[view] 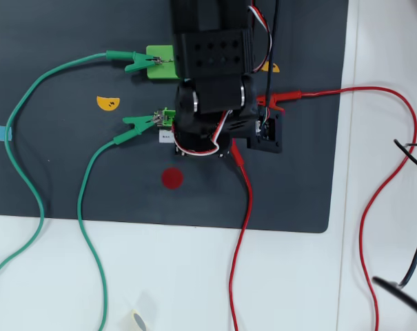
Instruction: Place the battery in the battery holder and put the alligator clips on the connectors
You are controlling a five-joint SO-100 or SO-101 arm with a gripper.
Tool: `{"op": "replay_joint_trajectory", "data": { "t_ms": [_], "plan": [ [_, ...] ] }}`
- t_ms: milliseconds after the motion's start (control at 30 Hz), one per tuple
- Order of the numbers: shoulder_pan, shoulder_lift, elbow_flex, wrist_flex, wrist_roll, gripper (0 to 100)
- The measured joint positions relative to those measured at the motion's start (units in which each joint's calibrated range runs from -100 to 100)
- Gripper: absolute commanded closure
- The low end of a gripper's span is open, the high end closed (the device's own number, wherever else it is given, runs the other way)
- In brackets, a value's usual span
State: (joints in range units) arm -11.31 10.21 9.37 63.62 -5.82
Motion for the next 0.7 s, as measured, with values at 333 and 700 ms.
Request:
{"op": "replay_joint_trajectory", "data": {
  "t_ms": [333,700],
  "plan": [
    [-0.1,-0.2,2.8,0.1,-2.5,99],
    [-2.2,-0.2,4.6,0.1,-3.2,99]
  ]
}}
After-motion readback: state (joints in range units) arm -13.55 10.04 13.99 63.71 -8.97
